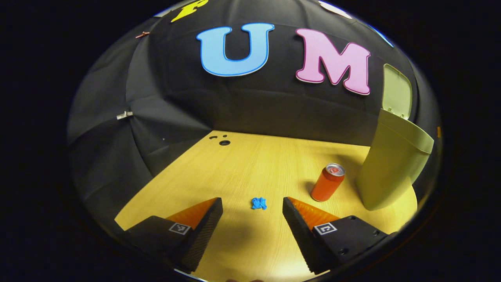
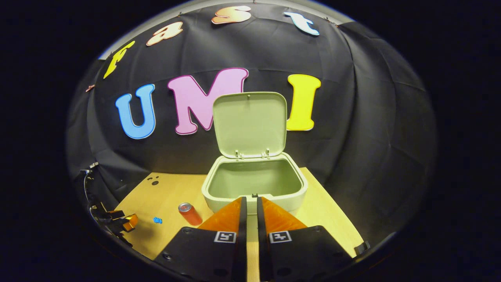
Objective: Press the lid of the desktop garbage bin to open it, pick up the crumpled paper on the desktop and throw it into the bin, then pick up the pop can on the desktop and drop it into the bin, and finally close the garbage bin lid.
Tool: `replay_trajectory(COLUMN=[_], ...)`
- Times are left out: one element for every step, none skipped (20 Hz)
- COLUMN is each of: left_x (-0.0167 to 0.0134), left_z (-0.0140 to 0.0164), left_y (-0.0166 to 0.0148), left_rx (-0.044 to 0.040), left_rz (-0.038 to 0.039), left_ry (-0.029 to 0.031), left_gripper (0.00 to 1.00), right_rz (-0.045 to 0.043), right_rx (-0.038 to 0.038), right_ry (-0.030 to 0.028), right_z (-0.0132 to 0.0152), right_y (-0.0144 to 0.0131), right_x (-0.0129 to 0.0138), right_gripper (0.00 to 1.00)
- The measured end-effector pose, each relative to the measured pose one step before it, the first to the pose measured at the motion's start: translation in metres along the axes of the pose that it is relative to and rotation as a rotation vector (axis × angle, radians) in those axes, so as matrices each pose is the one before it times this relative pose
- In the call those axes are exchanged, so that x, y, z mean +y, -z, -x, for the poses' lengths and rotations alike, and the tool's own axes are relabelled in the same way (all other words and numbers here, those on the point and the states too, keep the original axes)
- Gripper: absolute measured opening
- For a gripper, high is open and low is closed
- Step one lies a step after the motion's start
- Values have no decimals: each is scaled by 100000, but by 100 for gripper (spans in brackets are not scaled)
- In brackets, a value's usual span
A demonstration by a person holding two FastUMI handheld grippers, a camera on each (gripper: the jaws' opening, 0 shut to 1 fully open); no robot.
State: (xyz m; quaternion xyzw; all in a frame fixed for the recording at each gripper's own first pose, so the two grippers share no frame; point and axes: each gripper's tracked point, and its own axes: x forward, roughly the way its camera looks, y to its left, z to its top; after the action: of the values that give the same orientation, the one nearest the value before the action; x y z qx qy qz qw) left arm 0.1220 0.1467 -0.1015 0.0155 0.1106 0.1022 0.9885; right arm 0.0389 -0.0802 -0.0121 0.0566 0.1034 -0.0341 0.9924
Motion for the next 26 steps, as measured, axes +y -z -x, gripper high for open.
replay_trajectory(left_x=[-106, -6, 86, -109, -253, -184, -84, -48, -108, 54, 191, 182, 109, -94, -72, -20, 35, 142, 61, -49, -71, -228, -161, -89, -261, -175], left_z=[-1154, -1101, -1041, -1016, -956, -830, -822, -692, -623, -622, -497, -537, -488, -432, -481, -385, -442, -393, -370, -353, -272, -189, -142, -185, 114, -148], left_y=[257, 309, 348, 394, 422, 652, 593, 631, 466, 417, 268, 250, 302, 386, 283, 239, 158, 174, 106, 156, 145, -59, -63, 94, -6, 35], left_rx=[1076, 847, 1246, 1194, 1389, 1550, 1759, 1627, 992, 611, 404, 377, 531, 771, 762, 430, 250, 151, 408, 450, 618, -359, -216, 234, -484, -41], left_rz=[105, -438, -528, -147, -210, -673, -748, -477, -809, -1177, -1429, -691, 554, 1210, 889, 24, -845, -1206, -1075, -903, -618, 50, -86, -36, 89, -159], left_ry=[100, -81, -213, -62, 655, 579, 298, 455, 406, 146, -330, -558, 97, 677, 795, 364, -174, -240, -203, 197, 313, 984, -133, 98, 457, 208], left_gripper=[98, 99, 99, 99, 99, 99, 99, 99, 99, 99, 99, 99, 99, 99, 99, 99, 99, 99, 99, 99, 99, 98, 98, 90, 87, 82], right_rz=[123, 1053, 1543, 1636, 1737, 1486, 730, 412, 39, 5, 152, 16, -362, -482, -144, -48, -165, -470, -686, -580, -201, 36, -8, -178, -447, -595], right_rx=[781, 1111, 1447, 1722, 1734, 837, 329, 401, 716, 876, 1055, 913, 702, 799, 879, 673, 818, 990, 863, 640, 533, 332, 370, 580, 389, 345], right_ry=[540, 669, -122, -957, -882, -382, -448, -125, -112, 98, 540, 692, 341, 82, 261, 390, 339, 327, 147, 186, 330, 459, 383, 290, 254, 315], right_z=[-41, 193, 46, 26, 212, 259, 187, 256, 67, 79, 47, 183, 153, -46, 52, 111, 32, 67, 86, 132, 121, 154, 143, 39, 79, 67], right_y=[399, 547, 506, 721, 626, 413, 321, 412, 372, 495, 499, 470, 399, 356, 346, 385, 316, 394, 292, 223, 228, 261, 228, 177, 124, 230], right_x=[-263, -285, -145, 143, 133, 6, 123, 191, 250, 202, 172, 75, 131, 197, 138, 44, 65, 38, 55, 44, -37, -73, -51, -45, -33, -102], right_gripper=[23, 24, 41, 47, 54, 59, 77, 81, 88, 92, 99, 100, 100, 100, 100, 100, 100, 100, 100, 100, 100, 100, 100, 100, 100, 100])
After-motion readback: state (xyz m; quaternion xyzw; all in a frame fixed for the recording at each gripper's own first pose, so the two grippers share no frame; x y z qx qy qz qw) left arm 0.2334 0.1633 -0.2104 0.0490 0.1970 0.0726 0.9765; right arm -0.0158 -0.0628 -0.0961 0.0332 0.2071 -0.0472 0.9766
